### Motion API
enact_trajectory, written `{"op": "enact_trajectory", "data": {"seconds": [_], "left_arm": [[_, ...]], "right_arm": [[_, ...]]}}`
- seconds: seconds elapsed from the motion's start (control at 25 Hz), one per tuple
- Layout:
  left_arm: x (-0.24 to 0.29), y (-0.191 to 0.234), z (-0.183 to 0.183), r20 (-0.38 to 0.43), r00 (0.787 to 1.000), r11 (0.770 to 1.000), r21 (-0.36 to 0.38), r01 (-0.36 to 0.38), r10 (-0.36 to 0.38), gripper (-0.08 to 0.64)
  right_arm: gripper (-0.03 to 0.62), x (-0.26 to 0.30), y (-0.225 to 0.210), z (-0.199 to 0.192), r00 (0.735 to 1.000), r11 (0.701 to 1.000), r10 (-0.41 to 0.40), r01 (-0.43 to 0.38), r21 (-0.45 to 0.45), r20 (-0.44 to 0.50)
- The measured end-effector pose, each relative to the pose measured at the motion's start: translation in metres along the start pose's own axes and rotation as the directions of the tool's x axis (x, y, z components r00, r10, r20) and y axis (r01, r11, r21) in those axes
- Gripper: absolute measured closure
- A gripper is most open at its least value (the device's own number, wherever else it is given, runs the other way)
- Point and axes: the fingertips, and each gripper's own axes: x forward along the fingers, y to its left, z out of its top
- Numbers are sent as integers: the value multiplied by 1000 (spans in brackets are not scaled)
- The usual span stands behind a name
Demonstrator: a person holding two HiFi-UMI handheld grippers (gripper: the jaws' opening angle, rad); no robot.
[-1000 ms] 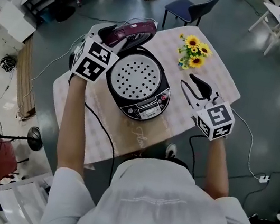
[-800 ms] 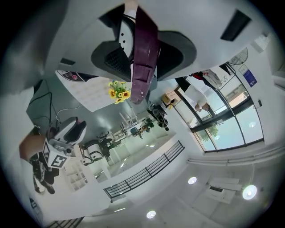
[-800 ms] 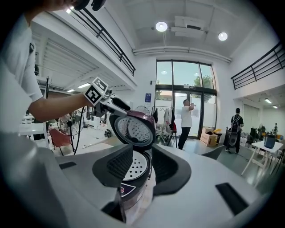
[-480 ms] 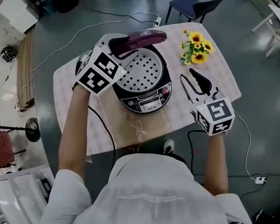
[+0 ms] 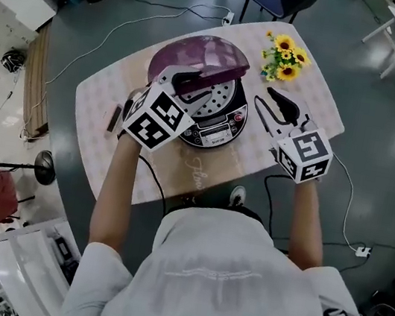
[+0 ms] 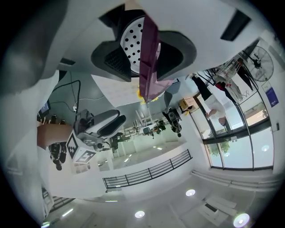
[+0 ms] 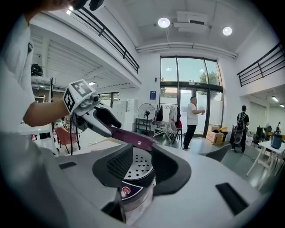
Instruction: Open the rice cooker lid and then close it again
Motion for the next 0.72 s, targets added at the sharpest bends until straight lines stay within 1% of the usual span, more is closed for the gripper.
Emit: {"op": "enact_trajectory", "data": {"seconds": [0.48, 0.72], "left_arm": [[18, -41, -26, -11, 997, 995, -56, 82, -82, 367], [28, -53, -36, -19, 995, 992, -74, 97, -99, 379]], "right_arm": [[443, 7, 8, -16, 999, 1000, 27, -27, 17, -39], [443, 9, 12, -26, 997, 999, 37, -36, 26, -61]]}}
